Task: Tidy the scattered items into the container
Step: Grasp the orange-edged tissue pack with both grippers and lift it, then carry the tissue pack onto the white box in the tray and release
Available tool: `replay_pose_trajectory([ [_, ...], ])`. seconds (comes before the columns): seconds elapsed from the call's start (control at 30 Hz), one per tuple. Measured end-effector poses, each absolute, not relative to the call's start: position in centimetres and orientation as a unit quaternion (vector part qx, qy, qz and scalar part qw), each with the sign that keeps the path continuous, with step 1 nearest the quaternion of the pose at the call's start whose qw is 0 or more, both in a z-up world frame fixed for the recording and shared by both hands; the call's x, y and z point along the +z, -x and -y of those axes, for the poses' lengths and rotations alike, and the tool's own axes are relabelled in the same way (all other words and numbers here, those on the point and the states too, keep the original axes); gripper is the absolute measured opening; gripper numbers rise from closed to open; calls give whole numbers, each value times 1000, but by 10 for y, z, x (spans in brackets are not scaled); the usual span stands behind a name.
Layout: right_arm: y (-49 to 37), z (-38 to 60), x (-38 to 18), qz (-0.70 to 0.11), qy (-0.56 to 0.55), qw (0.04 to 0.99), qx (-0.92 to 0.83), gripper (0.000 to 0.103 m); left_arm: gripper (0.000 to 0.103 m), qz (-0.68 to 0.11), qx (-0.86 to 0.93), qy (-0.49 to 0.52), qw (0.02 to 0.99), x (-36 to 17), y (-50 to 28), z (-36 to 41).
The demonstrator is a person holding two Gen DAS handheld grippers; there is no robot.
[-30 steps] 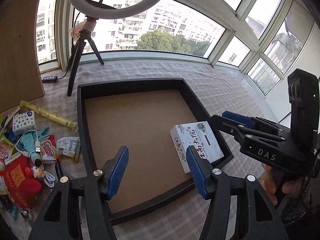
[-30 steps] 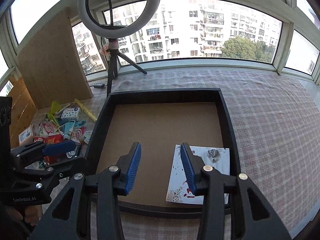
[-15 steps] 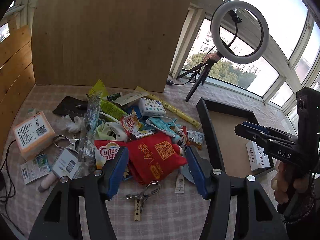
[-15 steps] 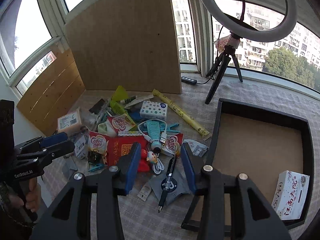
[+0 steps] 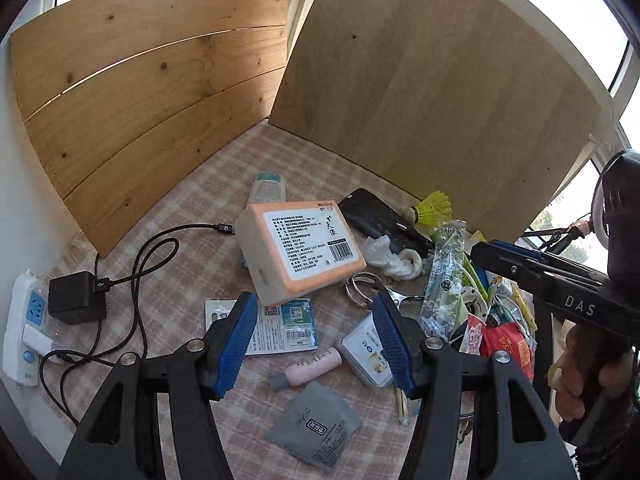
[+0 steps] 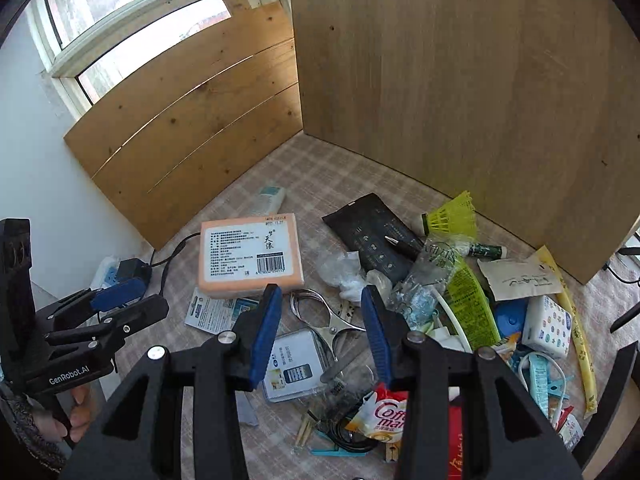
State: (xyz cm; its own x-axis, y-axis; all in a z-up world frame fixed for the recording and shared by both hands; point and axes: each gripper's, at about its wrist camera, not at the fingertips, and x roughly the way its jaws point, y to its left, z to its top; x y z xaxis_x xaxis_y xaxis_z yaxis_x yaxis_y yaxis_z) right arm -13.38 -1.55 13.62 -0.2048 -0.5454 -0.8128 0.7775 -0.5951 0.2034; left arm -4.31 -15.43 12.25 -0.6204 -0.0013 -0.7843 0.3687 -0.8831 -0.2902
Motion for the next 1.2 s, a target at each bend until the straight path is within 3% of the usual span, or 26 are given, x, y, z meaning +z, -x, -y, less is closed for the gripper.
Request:
replay_pose_trajectory([
  [0.3, 175, 94, 73, -139, -515, 478, -698, 41, 57, -251, -860, -427, 127, 95, 67, 178],
  [0.5, 193, 107, 43, -103, -548, 498, -664, 41, 57, -253, -852, -443, 119, 82, 78, 182],
  [0.6, 202, 108, 34, -76, -566, 492, -657, 49, 56, -257, -849, -447, 114, 77, 84, 181],
  [0.73, 208, 107, 22, -20, -603, 508, -615, 49, 55, -260, -843, -459, 105, 69, 92, 178],
  [0.93, 182, 109, 39, -38, -585, 518, -623, 49, 54, -255, -845, -457, 107, 69, 88, 176],
  [1.2, 147, 80, 98, -38, -538, 529, -656, 46, 54, -235, -870, -420, 111, 115, 62, 169],
])
